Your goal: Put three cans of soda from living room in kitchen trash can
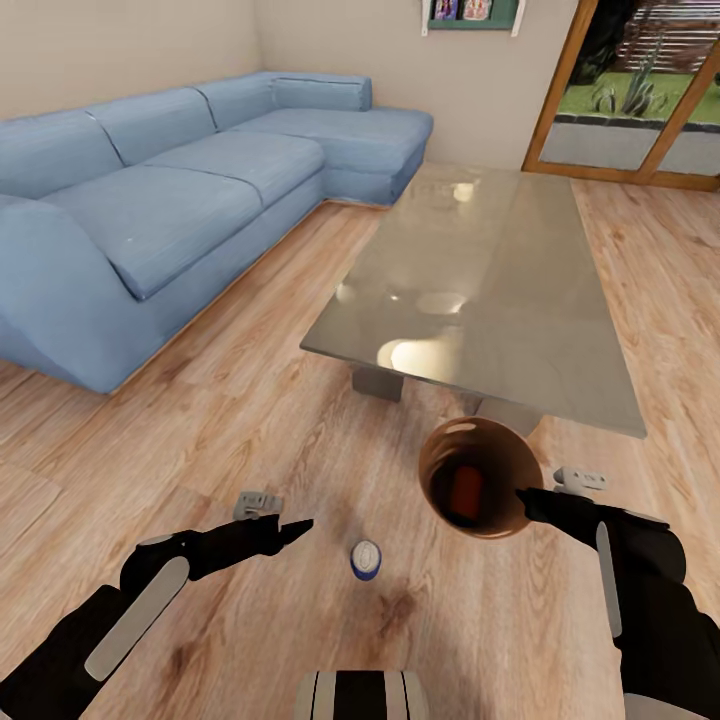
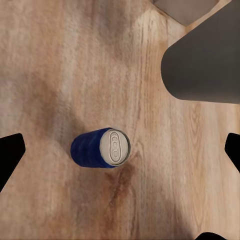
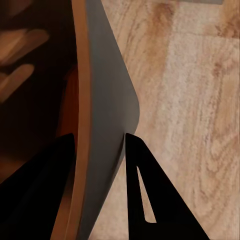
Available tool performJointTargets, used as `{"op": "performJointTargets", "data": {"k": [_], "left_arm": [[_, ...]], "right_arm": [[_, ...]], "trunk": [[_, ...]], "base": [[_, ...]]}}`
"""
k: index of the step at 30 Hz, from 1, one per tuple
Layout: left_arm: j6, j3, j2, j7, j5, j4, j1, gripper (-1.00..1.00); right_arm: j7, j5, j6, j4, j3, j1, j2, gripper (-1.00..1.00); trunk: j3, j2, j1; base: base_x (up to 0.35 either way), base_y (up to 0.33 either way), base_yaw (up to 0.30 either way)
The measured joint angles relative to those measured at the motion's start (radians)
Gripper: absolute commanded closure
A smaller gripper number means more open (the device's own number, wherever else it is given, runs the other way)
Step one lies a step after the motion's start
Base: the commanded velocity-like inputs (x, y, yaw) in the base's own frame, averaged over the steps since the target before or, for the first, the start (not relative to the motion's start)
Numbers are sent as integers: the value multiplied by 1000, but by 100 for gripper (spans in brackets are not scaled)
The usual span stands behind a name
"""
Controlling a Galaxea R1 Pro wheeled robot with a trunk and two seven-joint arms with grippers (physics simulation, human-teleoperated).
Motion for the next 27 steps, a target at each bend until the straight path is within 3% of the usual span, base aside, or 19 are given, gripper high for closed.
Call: {"op": "performJointTargets", "data": {"k": [4,27], "left_arm": [[0,0,0,0,0,0,0,-100],[-3,0,-1,1,0,2,0,-100]], "right_arm": [[-2,17,-3,0,-1,0,0,100],[-1,9,-13,0,-1,0,1,100]], "trunk": [[0,0,0],[-2,0,0]], "base": [[10,11,-1],[0,0,0]]}}
